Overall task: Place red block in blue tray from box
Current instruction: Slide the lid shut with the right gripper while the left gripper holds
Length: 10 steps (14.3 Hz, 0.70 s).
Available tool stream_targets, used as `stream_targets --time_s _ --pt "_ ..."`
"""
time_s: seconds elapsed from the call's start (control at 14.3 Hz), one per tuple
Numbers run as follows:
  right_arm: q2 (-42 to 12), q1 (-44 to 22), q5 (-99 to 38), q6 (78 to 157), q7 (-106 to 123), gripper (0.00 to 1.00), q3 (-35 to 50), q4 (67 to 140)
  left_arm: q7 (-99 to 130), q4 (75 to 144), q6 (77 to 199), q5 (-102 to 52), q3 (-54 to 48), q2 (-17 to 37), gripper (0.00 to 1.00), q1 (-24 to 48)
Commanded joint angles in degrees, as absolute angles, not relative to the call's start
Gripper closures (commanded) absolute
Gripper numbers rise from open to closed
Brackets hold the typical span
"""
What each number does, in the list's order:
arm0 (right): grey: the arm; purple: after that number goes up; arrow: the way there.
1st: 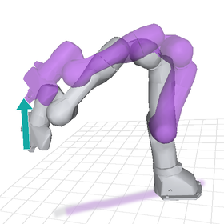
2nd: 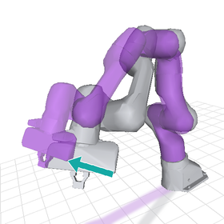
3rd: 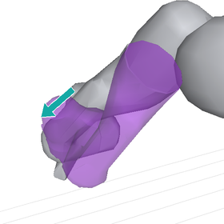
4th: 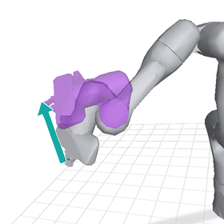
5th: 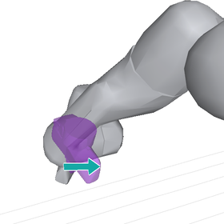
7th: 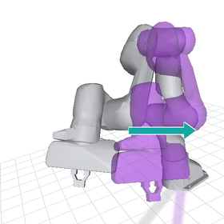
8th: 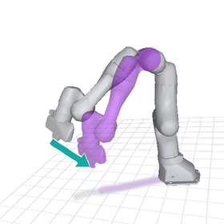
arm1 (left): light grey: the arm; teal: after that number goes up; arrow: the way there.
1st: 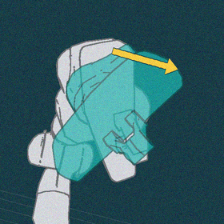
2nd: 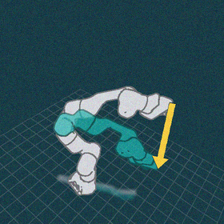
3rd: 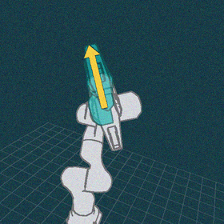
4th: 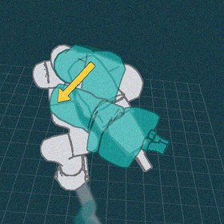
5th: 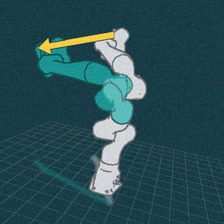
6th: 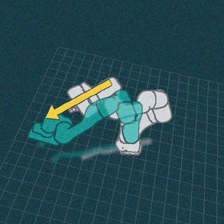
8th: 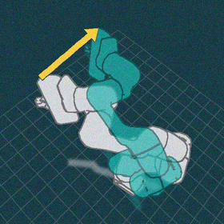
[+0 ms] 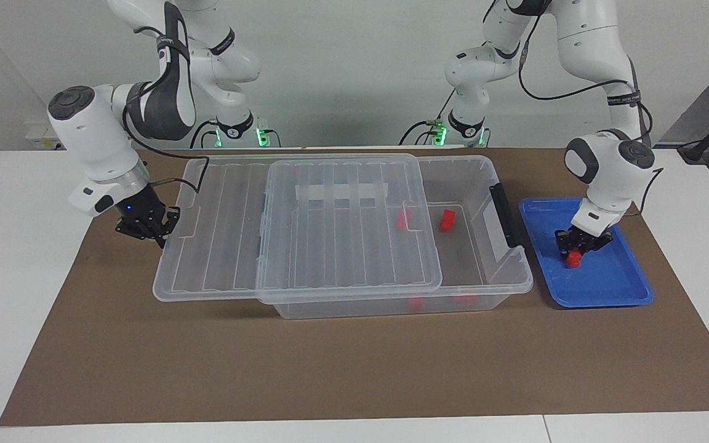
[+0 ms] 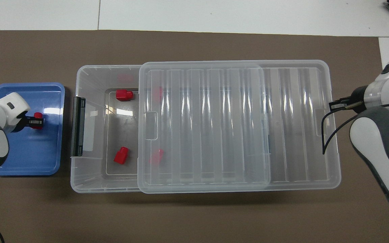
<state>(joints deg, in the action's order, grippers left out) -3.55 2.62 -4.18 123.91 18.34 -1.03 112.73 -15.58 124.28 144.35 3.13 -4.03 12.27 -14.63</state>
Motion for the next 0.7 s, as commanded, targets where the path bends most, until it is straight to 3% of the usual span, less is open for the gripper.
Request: stream_targets --time_s 0.0,0.63 --pt "-4.2 0.3 -5.9 124.9 15.7 1.00 -0.9 112.6 -13.8 124.9 146.1 2.2 -3.8 12.1 1.00 -13.2" --pt "-4.3 -4.7 -5.9 124.6 6.3 1.00 -0.5 112.1 -14.1 125.9 148.2 2.2 -3.7 12.4 1.00 -12.7"
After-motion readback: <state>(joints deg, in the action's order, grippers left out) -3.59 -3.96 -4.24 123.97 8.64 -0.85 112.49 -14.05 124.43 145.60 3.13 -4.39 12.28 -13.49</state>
